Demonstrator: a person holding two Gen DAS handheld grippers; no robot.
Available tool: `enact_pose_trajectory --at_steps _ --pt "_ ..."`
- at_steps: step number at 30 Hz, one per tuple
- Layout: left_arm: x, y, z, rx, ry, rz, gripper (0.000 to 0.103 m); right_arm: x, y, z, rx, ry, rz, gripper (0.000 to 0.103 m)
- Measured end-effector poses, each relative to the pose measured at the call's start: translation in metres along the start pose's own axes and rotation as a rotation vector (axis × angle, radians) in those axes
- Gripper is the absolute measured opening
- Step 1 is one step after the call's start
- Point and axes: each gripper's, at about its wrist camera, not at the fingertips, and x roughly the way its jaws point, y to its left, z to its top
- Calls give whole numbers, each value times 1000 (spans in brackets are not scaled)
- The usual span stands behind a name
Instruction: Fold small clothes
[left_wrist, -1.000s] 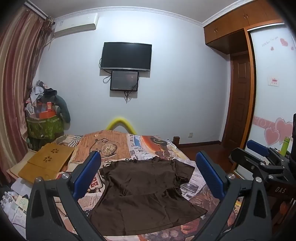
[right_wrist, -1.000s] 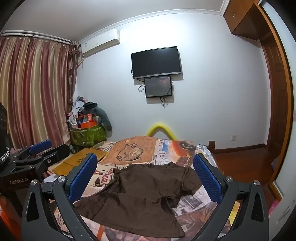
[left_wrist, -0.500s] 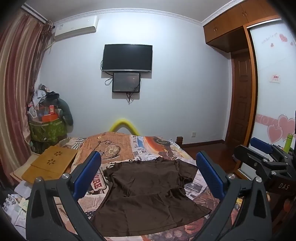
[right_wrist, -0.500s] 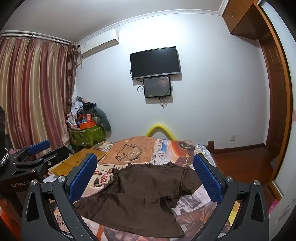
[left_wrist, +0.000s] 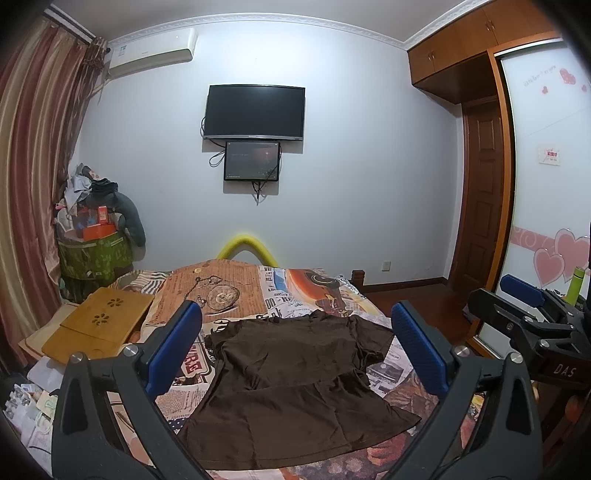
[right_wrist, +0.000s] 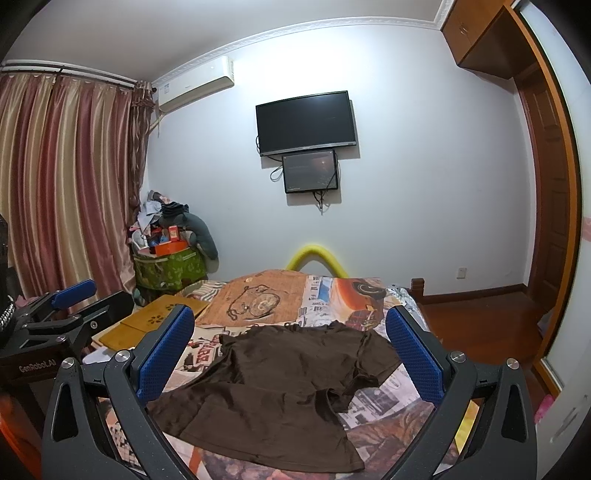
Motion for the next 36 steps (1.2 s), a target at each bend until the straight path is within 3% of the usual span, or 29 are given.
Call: enact_pose_trajectory --at_steps 36 --pt "4 0 1 -13 6 4 103 2 2 -3 -5 10 -2 103"
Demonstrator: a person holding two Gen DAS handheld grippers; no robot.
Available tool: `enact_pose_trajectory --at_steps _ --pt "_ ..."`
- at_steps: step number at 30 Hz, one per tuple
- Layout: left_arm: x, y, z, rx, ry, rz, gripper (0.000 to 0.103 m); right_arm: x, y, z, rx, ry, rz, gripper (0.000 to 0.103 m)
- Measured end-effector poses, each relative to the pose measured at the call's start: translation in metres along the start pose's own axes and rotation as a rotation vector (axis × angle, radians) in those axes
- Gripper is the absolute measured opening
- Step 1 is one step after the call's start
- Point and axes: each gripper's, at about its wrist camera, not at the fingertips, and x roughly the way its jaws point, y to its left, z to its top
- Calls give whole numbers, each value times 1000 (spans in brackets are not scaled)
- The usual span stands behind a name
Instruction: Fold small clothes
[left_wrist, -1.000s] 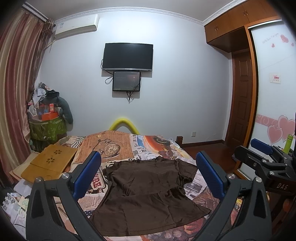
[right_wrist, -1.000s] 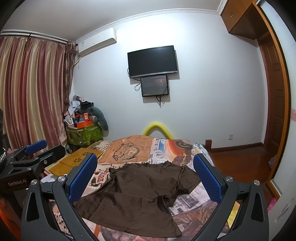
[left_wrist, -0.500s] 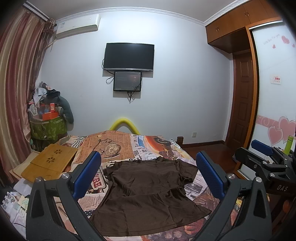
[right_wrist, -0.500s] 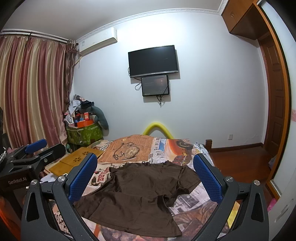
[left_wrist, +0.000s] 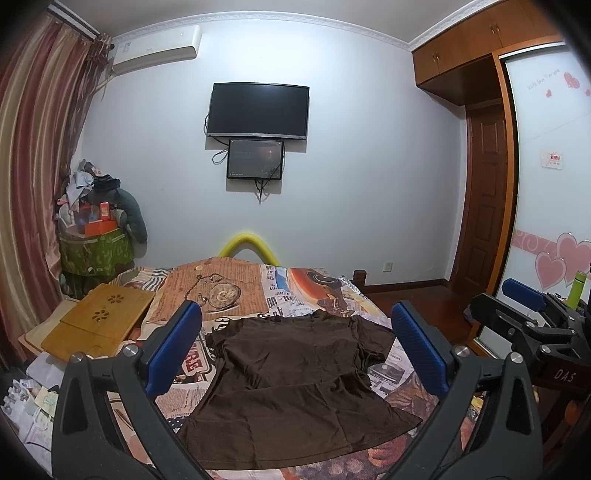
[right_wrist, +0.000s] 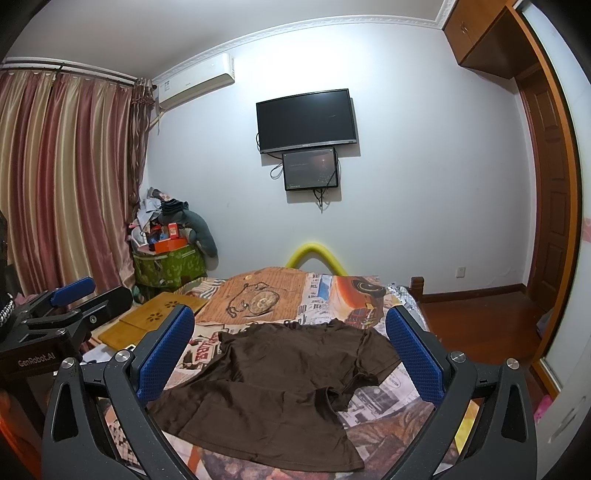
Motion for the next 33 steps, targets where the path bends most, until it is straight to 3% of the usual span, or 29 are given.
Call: enact_pose_trajectory --at_steps 23,28,33 --pt "9 4 -3 19 -20 23 103 11 -5 -4 3 27 -3 103" --pt "41 16 0 38 -1 48 103 24 -11 -6 -1 44 -17 103" --pt "105 53 6 2 106 52 103 56 -32 -8 11 85 -39 103"
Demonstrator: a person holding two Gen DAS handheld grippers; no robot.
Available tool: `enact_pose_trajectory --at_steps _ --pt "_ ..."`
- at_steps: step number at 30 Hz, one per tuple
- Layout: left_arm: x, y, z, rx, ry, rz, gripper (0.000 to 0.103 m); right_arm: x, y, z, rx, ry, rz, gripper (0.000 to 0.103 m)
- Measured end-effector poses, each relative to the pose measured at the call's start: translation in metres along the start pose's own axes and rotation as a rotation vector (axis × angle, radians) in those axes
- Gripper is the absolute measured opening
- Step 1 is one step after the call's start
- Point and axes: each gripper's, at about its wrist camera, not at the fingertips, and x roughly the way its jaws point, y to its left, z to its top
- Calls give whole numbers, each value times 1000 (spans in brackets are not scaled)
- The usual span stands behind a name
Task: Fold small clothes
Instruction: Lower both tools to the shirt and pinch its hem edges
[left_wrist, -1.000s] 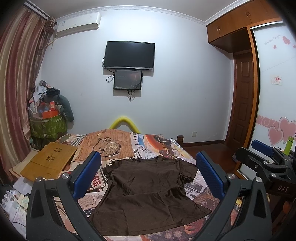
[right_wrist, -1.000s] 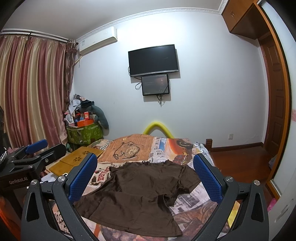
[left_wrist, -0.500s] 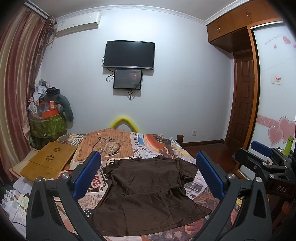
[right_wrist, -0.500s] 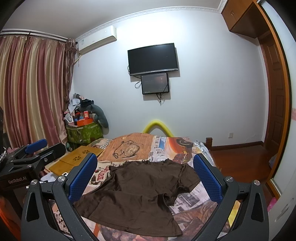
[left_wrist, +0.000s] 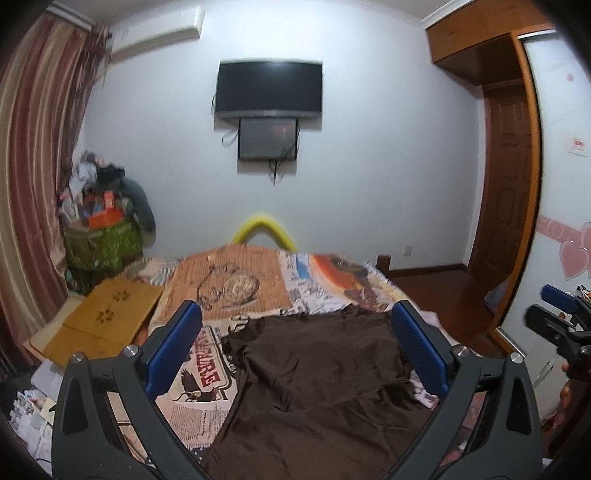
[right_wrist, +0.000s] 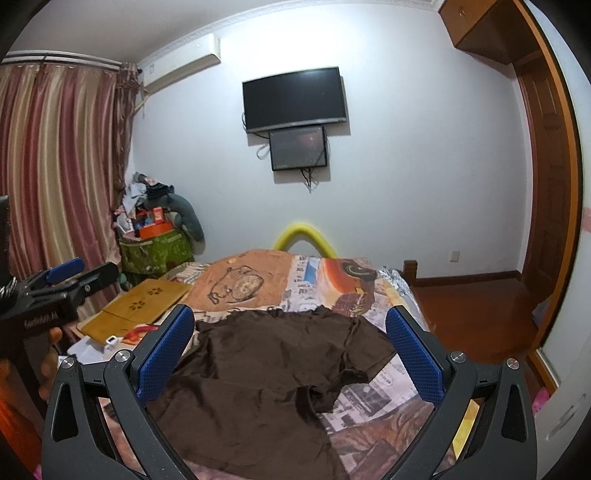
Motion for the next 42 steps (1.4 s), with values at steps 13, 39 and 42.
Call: enact_pose_trajectory --at_steps 13,39,42 --pt "196 117 -22 -134 400 96 103 136 -65 -10 67 257 18 103" --pt "427 186 -132 -388 827 -96 58 388 -97 -50 -29 691 98 61" --pt "427 182 -127 -352 828 -59 5 395 -90 -48 -73 688 88 42"
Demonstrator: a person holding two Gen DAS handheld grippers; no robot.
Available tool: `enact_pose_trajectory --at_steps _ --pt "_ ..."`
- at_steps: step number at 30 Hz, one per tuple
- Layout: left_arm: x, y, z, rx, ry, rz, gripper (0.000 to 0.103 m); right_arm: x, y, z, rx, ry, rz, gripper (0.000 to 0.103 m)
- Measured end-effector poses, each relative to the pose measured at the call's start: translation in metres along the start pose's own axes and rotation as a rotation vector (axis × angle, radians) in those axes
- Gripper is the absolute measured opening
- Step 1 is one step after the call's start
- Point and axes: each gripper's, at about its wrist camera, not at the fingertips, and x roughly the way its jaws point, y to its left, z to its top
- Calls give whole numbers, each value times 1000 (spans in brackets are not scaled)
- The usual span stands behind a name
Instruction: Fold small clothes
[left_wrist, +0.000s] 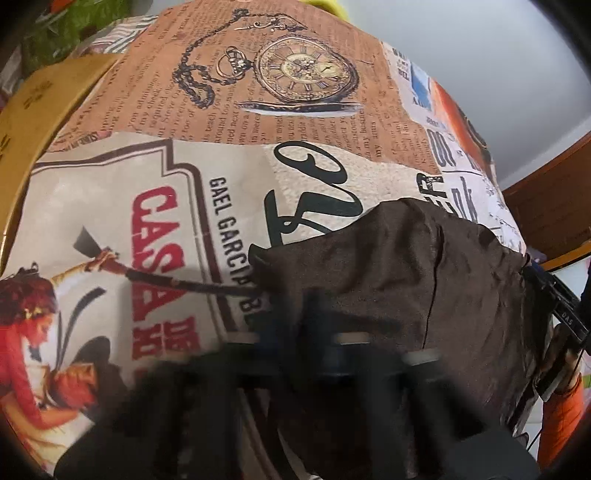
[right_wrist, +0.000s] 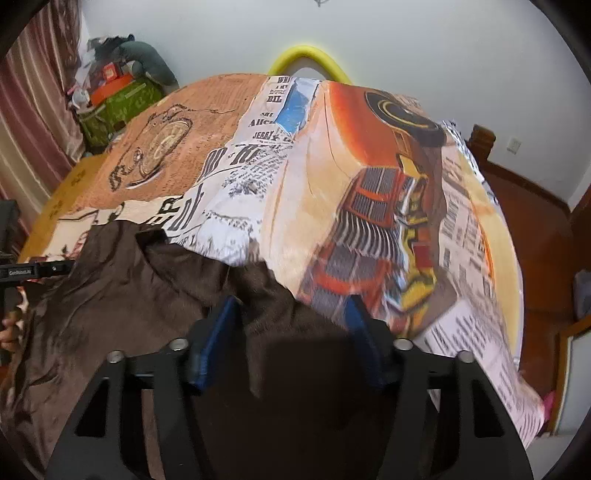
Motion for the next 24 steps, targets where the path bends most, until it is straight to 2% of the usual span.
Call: enact_pose_trajectory --at_steps 1,2,4,8,10,12,15,19,24 --pt "-3 1 -1 2 -13 7 5 1 0 2 -11 -7 0 34" --pt "-6 2 -2 10 -26 32 5 0 6 3 -29 -13 3 19" --pt "-12 9 -6 22 -45 82 5 8 18 12 -69 -16 -31 18" --pt "-32 39 -14 -25 -81 127 5 10 35 18 -142 -32 -38 17" --pt "-40 51 -16 -36 -98 171 5 5 40 25 -137 -49 -18 19" --pt "-45 61 -17 -44 -103 207 4 -3 41 29 -115 -64 -5 33" --pt "-48 75 -18 -73 -91 202 4 -22 41 27 -102 -116 2 45" --pt "-64 74 -19 -86 -136 164 4 -39 30 4 -65 -110 7 48" --pt "-91 37 -10 -1 -218 154 4 -43 7 -34 3 -46 5 48"
